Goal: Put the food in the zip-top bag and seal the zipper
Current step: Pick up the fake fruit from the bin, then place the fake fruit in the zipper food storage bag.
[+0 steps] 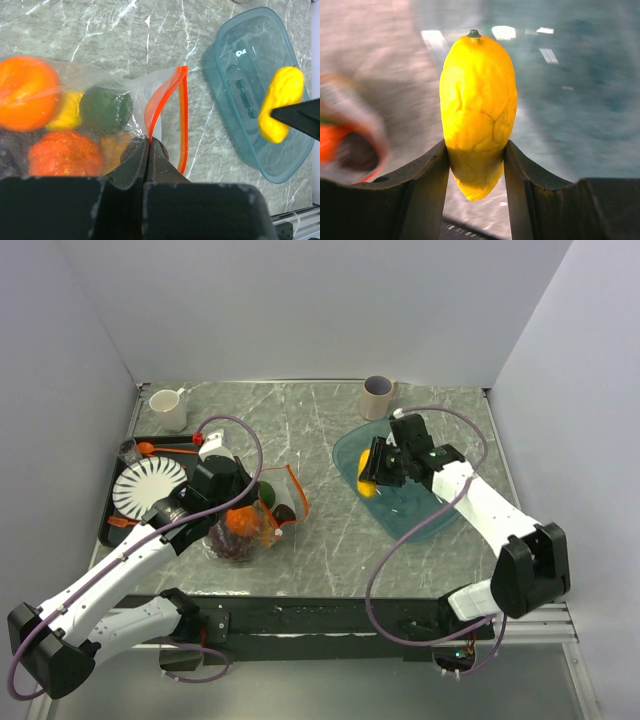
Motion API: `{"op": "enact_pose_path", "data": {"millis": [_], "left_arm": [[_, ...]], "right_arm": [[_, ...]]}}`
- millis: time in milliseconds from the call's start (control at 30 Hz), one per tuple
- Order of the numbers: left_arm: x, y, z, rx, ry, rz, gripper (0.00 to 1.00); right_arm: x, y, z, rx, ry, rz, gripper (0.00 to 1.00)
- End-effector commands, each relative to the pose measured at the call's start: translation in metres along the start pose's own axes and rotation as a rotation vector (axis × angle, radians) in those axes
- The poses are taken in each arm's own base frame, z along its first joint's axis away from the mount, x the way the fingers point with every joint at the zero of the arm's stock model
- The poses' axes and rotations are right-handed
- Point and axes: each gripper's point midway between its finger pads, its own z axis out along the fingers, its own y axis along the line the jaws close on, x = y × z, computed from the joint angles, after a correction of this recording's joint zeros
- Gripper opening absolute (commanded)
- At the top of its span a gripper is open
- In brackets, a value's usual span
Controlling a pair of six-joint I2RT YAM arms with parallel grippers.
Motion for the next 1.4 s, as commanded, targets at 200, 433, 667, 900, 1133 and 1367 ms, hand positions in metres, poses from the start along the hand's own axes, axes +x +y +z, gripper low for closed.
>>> {"op": "enact_pose_path", "data": {"millis": [200, 433, 667, 900, 1133, 1367], "left_arm": [[-0.018, -0.017, -0.007, 0.062, -0.045, -0.032, 0.01], [-0.014, -0.019, -0.005, 0.071, -0.026, -0.026, 0.01], [-0.013, -0.020, -0.006, 0.074, -0.019, -0.020, 0.01], [-0.008, -0.019, -0.006, 0.083, -0.006, -0.013, 0.01], [-0.007, -0.020, -0.007, 0.098, -0.002, -0.005, 0.01], [-0.009, -0.023, -0.009, 0.114, -0.010, -0.011, 0.01]], "right_arm": [[0.014, 0.098, -0.038, -0.415, 0.054, -0.202, 0.00], [0.044, 0.137, -0.039, -0.525, 0.153, -0.327, 0.01], [0.071, 0.153, -0.021, -0.456, 0.242, -0.466, 0.03], [0.086, 0.163, 0.008, -0.403, 0.330, -0.527, 0.01], [0.074, 0.181, 0.018, -0.419, 0.303, -0.498, 0.00], [0.075, 0.208, 0.025, -0.461, 0.319, -0.466, 0.00]]}}
